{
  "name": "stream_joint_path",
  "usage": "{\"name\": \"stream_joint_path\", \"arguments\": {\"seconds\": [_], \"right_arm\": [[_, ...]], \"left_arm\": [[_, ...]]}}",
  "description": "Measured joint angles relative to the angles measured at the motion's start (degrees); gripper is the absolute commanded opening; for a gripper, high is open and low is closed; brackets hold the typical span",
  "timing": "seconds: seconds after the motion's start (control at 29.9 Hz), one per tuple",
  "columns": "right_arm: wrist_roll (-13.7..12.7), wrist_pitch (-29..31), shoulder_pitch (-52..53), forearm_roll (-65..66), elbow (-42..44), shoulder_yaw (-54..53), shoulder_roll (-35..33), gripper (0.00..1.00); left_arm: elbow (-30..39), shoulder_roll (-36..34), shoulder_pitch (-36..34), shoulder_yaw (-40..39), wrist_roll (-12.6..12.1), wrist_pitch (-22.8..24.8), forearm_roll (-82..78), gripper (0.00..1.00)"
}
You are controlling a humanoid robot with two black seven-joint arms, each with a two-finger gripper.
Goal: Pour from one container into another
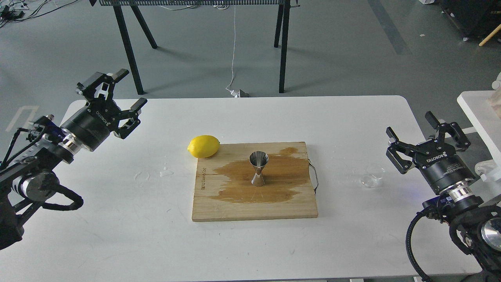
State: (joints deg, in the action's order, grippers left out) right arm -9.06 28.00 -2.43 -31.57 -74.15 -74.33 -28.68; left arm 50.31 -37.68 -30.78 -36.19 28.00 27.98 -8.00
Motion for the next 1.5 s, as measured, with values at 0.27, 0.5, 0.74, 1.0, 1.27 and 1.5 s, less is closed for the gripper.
{"name": "stream_joint_path", "arguments": {"seconds": [0.27,0.5,0.74,1.0,1.27,1.5], "right_arm": [[0.0,-1.6,-11.7,-7.2,-6.5,-0.7,-4.5,0.97],[0.2,-9.8,-14.8,-11.2,-6.5,-0.9,-3.1,0.97],[0.4,-22.6,-12.7,-11.7,-6.4,-1.1,-0.5,0.97],[0.6,-35.8,-7.5,-11.5,-5.5,-1.1,1.9,0.97],[0.8,-48.1,-1.1,-11.2,-3.2,-1.0,4.4,0.97],[0.9,-55.6,5.3,-10.9,-0.2,-0.2,5.0,0.97]], "left_arm": [[-1.9,0.6,2.0,-0.1,0.0,0.0,5.7,0.90],[-1.9,1.0,2.6,-0.1,0.0,0.0,5.7,0.90],[-1.9,1.5,2.7,-0.1,0.0,0.0,5.7,0.90],[-2.0,1.6,3.1,0.0,0.0,0.0,5.6,0.91],[-2.0,1.6,3.8,0.0,0.0,0.0,5.6,0.91],[-2.0,1.8,3.9,0.0,0.0,0.0,5.5,0.91]]}}
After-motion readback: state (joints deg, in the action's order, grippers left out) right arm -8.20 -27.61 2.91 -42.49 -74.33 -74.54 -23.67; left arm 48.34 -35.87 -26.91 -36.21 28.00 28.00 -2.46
